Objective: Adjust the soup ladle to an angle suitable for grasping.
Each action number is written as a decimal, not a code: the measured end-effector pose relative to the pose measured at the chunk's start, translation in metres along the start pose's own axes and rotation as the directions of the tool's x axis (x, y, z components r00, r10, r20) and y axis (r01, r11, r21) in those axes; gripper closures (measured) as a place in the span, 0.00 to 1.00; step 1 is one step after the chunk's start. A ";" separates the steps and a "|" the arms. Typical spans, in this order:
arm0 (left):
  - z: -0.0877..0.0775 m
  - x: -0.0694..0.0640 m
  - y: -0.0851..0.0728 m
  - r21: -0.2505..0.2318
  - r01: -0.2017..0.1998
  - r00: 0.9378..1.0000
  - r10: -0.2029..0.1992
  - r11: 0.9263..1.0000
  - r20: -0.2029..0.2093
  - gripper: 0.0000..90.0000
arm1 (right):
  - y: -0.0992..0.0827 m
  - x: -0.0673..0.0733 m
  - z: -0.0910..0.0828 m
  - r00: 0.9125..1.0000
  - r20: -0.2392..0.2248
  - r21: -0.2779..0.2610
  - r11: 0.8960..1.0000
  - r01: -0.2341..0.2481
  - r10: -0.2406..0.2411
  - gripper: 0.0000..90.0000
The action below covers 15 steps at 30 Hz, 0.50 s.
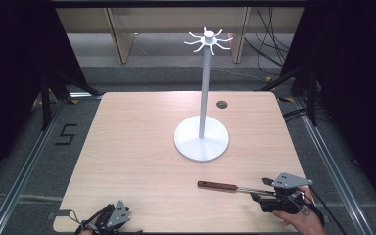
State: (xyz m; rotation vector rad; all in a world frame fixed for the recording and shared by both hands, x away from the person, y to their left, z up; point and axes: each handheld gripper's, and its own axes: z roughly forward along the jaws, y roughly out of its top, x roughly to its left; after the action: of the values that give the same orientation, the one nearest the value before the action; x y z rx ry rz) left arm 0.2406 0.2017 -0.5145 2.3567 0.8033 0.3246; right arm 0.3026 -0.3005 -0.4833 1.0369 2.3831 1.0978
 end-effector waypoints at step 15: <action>0.000 0.000 0.000 -0.001 -0.002 1.000 0.002 1.000 -0.001 0.17 | 0.004 0.005 -0.002 1.000 0.011 0.015 1.000 0.015 -0.016 0.29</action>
State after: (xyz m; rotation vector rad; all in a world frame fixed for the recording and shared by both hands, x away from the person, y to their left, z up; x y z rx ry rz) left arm 0.2401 0.2016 -0.5142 2.3570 0.8012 0.3271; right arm 0.2998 -0.2967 -0.4791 1.0253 2.3901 1.0670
